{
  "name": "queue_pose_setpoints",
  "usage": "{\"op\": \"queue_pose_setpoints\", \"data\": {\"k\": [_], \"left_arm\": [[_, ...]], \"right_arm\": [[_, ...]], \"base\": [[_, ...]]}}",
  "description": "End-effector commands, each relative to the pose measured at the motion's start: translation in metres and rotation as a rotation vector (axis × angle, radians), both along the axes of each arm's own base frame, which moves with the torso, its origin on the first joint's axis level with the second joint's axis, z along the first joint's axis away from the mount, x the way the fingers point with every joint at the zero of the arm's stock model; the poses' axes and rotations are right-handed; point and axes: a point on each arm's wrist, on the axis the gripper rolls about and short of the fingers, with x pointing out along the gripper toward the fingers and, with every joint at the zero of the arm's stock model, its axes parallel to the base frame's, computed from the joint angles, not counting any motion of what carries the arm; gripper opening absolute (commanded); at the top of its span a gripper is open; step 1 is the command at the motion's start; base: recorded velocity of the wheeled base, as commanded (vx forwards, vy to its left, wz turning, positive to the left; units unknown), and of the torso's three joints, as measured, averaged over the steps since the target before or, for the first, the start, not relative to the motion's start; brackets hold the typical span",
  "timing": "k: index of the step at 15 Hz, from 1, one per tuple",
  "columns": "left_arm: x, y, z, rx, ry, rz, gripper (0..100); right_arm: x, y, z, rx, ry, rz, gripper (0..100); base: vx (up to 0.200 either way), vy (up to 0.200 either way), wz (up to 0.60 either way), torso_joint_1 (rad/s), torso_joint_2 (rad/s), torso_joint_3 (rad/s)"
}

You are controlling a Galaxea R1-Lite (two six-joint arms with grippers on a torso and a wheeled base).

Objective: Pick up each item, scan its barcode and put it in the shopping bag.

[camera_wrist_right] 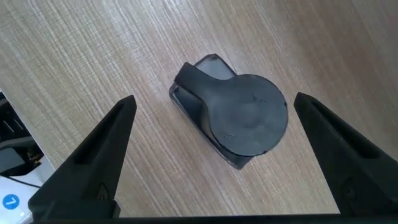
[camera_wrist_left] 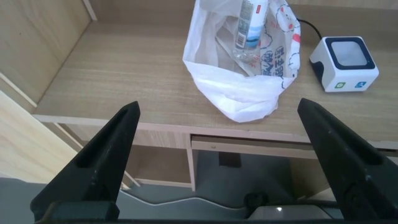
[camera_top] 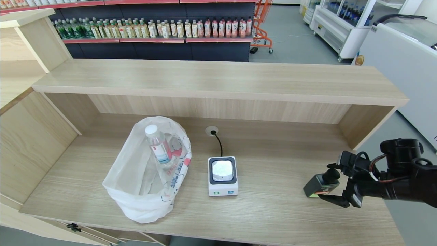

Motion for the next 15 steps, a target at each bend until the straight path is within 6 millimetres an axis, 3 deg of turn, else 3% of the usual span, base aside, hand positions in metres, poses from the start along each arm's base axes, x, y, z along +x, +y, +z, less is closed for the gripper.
{"op": "queue_pose_setpoints", "data": {"k": [1,9,12,15], "left_arm": [[0.000,0.000,0.000,0.000,0.001,0.000,100],[0.000,0.000,0.000,0.000,0.001,0.000,100],[0.000,0.000,0.000,0.000,0.001,0.000,100],[0.000,0.000,0.000,0.000,0.001,0.000,100]], "right_arm": [[0.003,0.003,-0.006,0.002,0.020,0.011,0],[0.008,0.004,-0.005,0.001,0.007,0.019,0],[0.002,0.010,0.016,-0.030,-0.143,0.049,0],[-0.027,0.009,0.036,-0.204,-0.397,0.146,0]], "base": [[0.000,0.000,0.00,0.000,0.00,0.000],[0.000,0.000,0.00,0.000,0.00,0.000],[0.000,0.000,0.00,0.000,0.00,0.000],[0.000,0.000,0.00,0.000,0.00,0.000]]}}
